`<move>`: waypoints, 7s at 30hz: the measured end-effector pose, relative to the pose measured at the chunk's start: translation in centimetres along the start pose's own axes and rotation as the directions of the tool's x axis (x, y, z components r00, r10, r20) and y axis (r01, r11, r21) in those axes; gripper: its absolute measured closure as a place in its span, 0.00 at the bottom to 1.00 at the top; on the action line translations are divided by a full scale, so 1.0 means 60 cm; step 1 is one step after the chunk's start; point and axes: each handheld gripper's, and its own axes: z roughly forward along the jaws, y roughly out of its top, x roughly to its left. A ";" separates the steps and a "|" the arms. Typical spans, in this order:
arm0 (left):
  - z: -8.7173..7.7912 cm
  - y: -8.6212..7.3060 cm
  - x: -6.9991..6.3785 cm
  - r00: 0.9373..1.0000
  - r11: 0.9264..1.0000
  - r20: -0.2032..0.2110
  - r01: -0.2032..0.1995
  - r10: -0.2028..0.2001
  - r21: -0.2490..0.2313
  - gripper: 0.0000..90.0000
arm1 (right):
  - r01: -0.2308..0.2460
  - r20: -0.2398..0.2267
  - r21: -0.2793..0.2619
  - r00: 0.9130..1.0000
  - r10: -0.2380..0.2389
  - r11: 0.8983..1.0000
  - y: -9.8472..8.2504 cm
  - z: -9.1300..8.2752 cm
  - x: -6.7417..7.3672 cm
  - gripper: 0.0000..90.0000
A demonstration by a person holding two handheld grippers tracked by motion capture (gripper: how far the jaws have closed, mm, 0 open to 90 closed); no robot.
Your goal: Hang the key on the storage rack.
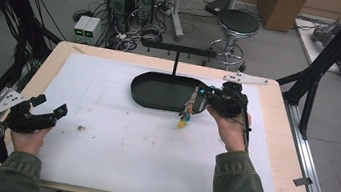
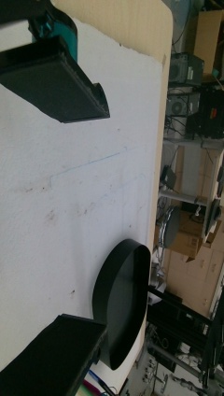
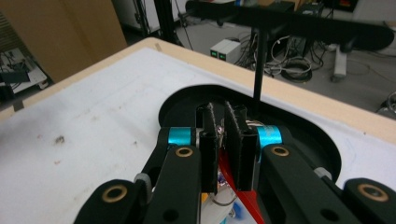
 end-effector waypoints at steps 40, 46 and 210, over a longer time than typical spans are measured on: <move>0.002 0.000 0.001 1.000 1.000 0.006 0.002 -0.002 -0.001 0.02 | -0.033 0.121 -0.018 0.992 0.035 0.999 0.114 0.062 -0.023 0.93; 0.003 0.000 0.002 1.000 1.000 0.006 0.005 -0.005 -0.004 0.02 | -0.036 0.149 0.011 0.988 0.034 0.999 0.121 0.088 -0.033 0.93; 0.002 -0.001 0.001 1.000 1.000 0.011 0.001 -0.001 0.010 0.02 | -0.117 0.180 0.145 0.980 0.090 0.983 -0.128 0.009 -0.076 0.01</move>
